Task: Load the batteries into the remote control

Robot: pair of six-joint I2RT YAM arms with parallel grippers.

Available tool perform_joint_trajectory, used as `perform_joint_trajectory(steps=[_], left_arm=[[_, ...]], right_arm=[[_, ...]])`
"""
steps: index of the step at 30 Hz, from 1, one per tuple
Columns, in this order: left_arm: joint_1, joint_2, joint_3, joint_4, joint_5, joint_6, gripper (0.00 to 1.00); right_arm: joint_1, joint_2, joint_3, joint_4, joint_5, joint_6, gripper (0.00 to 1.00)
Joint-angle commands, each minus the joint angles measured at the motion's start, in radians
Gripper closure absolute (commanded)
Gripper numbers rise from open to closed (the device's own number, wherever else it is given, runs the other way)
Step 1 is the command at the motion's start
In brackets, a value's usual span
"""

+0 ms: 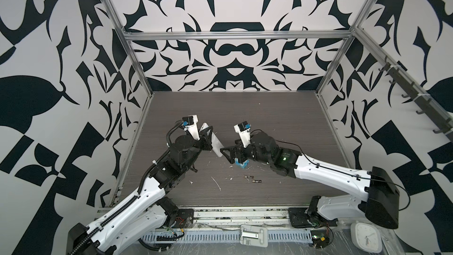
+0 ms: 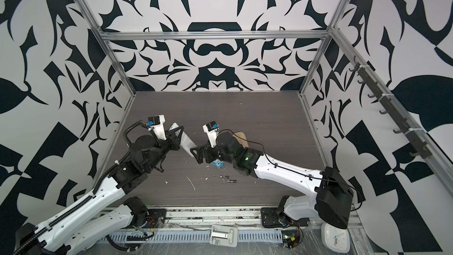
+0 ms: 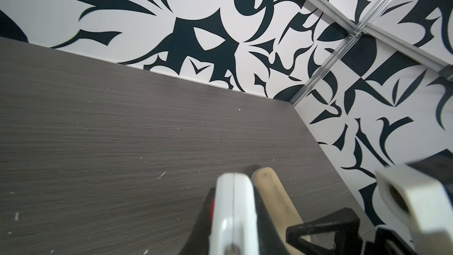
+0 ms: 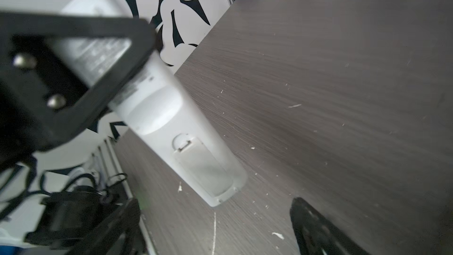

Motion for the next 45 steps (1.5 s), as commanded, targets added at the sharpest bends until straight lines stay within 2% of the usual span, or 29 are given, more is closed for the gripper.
perform_joint_trajectory(steps=[1, 5, 9, 36, 45], left_arm=[[0.003, -0.041, -0.02, 0.102, -0.06, 0.077, 1.0], [0.003, -0.042, -0.032, 0.121, -0.087, 0.117, 1.0], [0.003, -0.036, -0.042, 0.138, -0.094, 0.135, 1.0], [0.003, -0.026, -0.085, 0.168, -0.071, 0.117, 1.0], [0.003, -0.031, -0.091, 0.165, -0.074, 0.116, 1.0]], right_arm=[[-0.041, 0.031, -0.046, 0.234, -0.182, 0.347, 0.01], [-0.046, 0.128, -0.042, 0.405, -0.21, 0.505, 0.0], [-0.043, 0.215, -0.002, 0.496, -0.237, 0.571, 0.0], [-0.032, 0.347, 0.002, 0.612, -0.203, 0.606, 0.0], [-0.022, 0.379, 0.002, 0.616, -0.203, 0.602, 0.07]])
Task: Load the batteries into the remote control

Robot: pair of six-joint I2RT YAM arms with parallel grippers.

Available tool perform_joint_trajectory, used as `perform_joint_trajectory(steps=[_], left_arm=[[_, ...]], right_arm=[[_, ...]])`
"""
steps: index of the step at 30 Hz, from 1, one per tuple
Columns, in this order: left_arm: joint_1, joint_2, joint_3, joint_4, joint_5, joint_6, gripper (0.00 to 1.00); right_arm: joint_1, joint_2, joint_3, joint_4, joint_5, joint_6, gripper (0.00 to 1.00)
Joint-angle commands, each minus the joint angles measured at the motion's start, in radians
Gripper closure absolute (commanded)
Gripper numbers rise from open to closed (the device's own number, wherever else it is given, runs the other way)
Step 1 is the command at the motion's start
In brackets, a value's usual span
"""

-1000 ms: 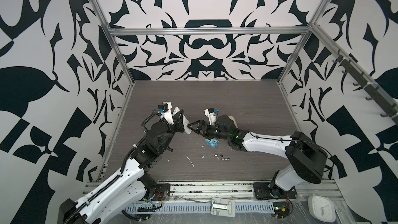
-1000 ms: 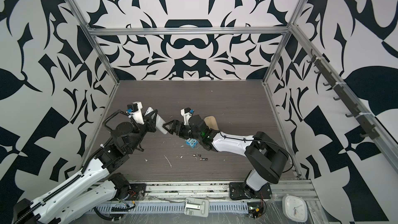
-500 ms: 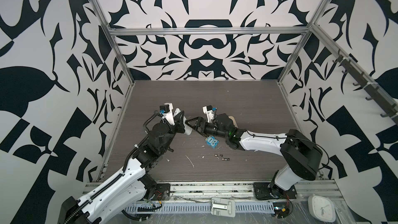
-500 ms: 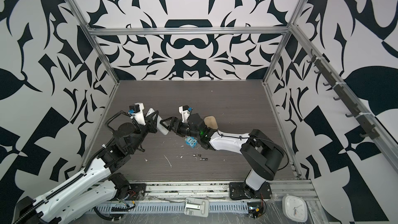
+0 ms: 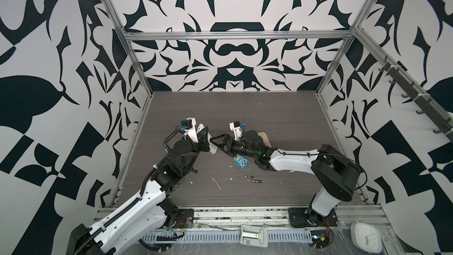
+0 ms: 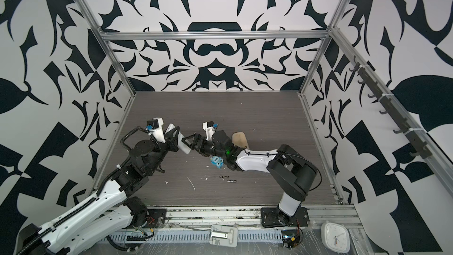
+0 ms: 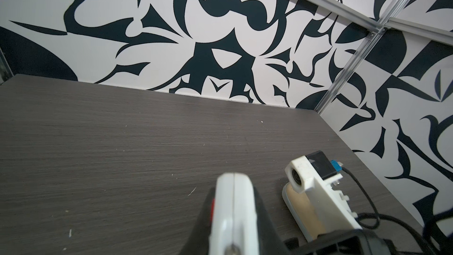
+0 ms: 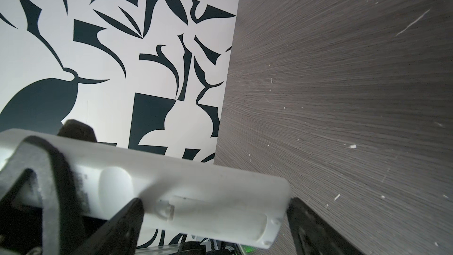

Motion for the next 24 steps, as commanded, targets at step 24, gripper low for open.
perform_joint_trajectory(steps=[24], left_arm=[[-0.002, -0.033, -0.033, 0.066, 0.021, -0.029, 1.0]], right_arm=[[0.022, 0.06, 0.033, -0.015, 0.034, -0.043, 0.26]])
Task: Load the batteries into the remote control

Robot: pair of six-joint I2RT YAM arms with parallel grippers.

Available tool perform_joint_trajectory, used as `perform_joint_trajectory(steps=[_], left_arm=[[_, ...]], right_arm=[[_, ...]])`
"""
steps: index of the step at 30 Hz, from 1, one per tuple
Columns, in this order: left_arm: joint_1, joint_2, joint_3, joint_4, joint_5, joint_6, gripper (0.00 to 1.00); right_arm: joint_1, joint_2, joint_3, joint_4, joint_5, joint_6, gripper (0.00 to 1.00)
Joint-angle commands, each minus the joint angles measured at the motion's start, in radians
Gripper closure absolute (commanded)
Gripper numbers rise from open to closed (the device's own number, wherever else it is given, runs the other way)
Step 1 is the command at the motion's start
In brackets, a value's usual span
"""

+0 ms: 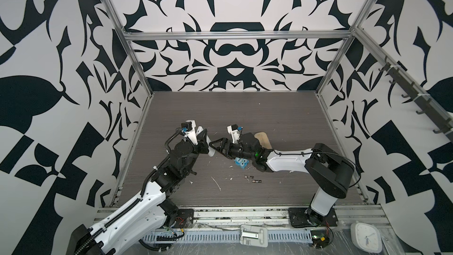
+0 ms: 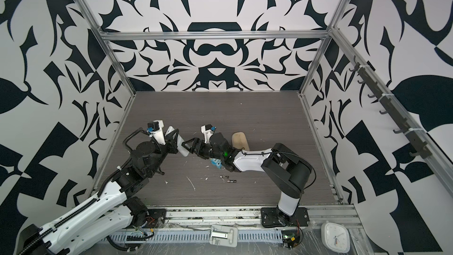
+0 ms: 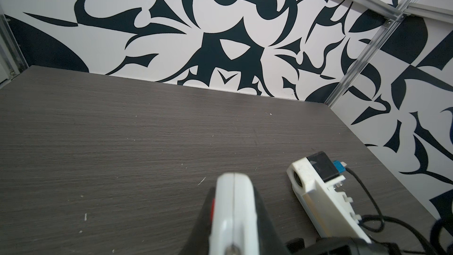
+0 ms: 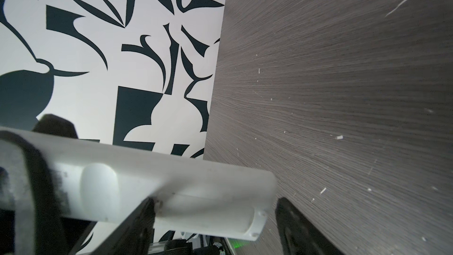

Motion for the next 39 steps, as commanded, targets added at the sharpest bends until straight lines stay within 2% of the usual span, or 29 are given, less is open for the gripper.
perform_joint_trajectory(steps=[1, 6, 14, 24, 32, 39], left_arm=[[-0.004, -0.023, 0.0, 0.082, 0.043, -0.033, 1.0], [-0.004, -0.024, 0.0, 0.079, 0.042, -0.031, 1.0], [-0.003, -0.031, -0.002, 0.071, 0.025, -0.015, 1.0], [-0.002, -0.045, -0.015, 0.068, 0.014, -0.005, 1.0], [-0.002, -0.036, -0.026, 0.065, 0.0, 0.019, 1.0], [-0.002, -0.024, -0.038, 0.075, -0.019, 0.028, 1.0]], right_arm=[[0.006, 0.014, 0.029, -0.017, 0.03, -0.023, 0.28], [0.01, 0.008, 0.025, -0.073, 0.061, -0.061, 0.34], [0.018, -0.04, 0.028, -0.24, 0.14, -0.167, 0.34], [0.018, -0.017, 0.002, -0.254, 0.167, -0.17, 0.34], [0.033, -0.04, 0.046, -0.448, 0.289, -0.311, 0.35], [0.04, -0.036, 0.043, -0.474, 0.319, -0.321, 0.36]])
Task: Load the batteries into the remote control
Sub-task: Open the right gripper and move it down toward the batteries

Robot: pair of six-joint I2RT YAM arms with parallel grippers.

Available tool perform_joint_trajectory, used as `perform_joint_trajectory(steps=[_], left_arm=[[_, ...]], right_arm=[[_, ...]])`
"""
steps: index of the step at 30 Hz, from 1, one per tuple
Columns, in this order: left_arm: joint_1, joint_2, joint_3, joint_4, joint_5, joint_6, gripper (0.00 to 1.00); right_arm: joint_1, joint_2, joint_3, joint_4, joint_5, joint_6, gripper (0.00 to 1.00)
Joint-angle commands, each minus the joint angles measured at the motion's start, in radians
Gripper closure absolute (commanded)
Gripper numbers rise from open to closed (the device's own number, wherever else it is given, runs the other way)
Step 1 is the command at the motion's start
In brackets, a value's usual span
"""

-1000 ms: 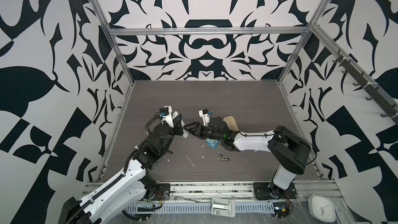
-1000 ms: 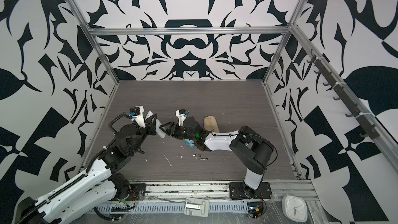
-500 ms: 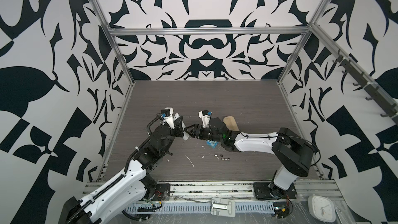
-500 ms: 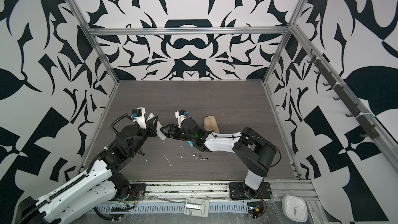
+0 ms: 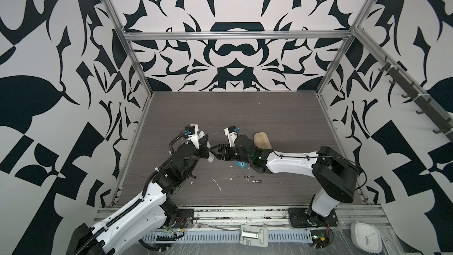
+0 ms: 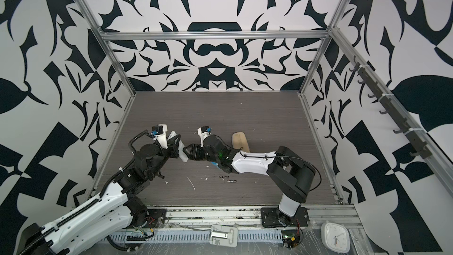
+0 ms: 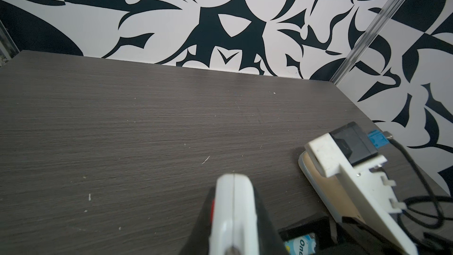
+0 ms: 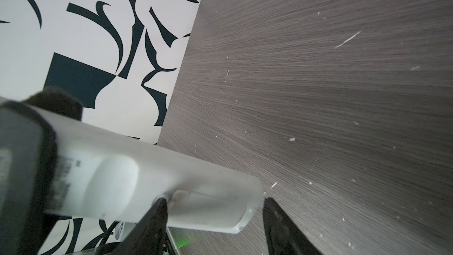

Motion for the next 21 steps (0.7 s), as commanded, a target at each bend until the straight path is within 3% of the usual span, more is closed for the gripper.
perform_joint_trajectory(steps=[1, 21], left_arm=[[0.0, -0.016, 0.007, 0.114, -0.032, 0.007, 1.0], [0.009, 0.041, 0.001, 0.112, -0.075, 0.012, 1.0]], right_arm=[[-0.012, 0.008, -0.006, -0.201, 0.142, -0.047, 0.36], [-0.005, -0.016, 0.02, -0.19, 0.126, -0.102, 0.36]])
